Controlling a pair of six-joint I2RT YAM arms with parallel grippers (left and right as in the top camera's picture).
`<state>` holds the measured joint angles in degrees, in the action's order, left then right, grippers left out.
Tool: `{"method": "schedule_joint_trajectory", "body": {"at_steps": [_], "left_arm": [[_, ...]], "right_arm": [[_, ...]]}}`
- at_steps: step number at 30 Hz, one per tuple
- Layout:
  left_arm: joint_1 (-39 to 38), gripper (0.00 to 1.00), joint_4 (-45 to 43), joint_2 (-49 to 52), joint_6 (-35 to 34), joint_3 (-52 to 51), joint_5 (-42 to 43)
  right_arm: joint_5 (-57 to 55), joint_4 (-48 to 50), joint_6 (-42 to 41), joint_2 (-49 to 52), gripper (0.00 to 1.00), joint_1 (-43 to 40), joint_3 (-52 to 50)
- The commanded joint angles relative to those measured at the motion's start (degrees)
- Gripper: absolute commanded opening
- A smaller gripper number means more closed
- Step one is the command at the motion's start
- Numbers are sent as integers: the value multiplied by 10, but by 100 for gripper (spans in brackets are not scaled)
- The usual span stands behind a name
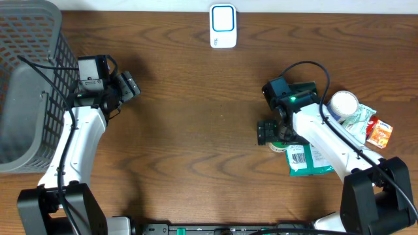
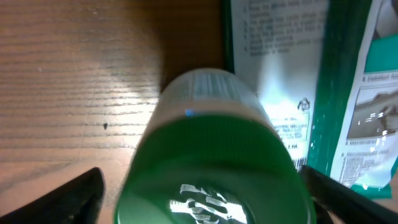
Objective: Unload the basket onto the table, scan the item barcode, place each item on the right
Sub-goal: 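Lower the green jar beside the gloves pack and open the right gripper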
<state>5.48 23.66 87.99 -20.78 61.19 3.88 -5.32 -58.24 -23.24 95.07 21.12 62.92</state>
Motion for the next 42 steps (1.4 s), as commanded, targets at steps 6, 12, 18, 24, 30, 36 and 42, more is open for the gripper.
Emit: {"method": "schedule_joint_trajectory", "body": {"at_steps": [6,12,18,24,30,36,42], "left_arm": [[1,89,0,-1,3,7,-7],[1,89,0,-1,3,7,-7],[1,89,0,-1,3,7,-7],[1,89,0,-1,3,7,-7],[1,89,0,-1,3,7,-7],[1,89,0,-1,3,7,-7],[1,89,0,-1,3,7,-7]], "right_arm": [[1,-77,35,-11,99,-6,121],[87,-87,150,-11,99,-21,224],[82,-78,156,-11,99,-33,235],[82,-78,156,-11,99,-32,235],[82,-78,156,-11,99,-32,235],[82,-78,156,-11,99,-33,235],[68,-77,176,-11,99,-31,234]]}}
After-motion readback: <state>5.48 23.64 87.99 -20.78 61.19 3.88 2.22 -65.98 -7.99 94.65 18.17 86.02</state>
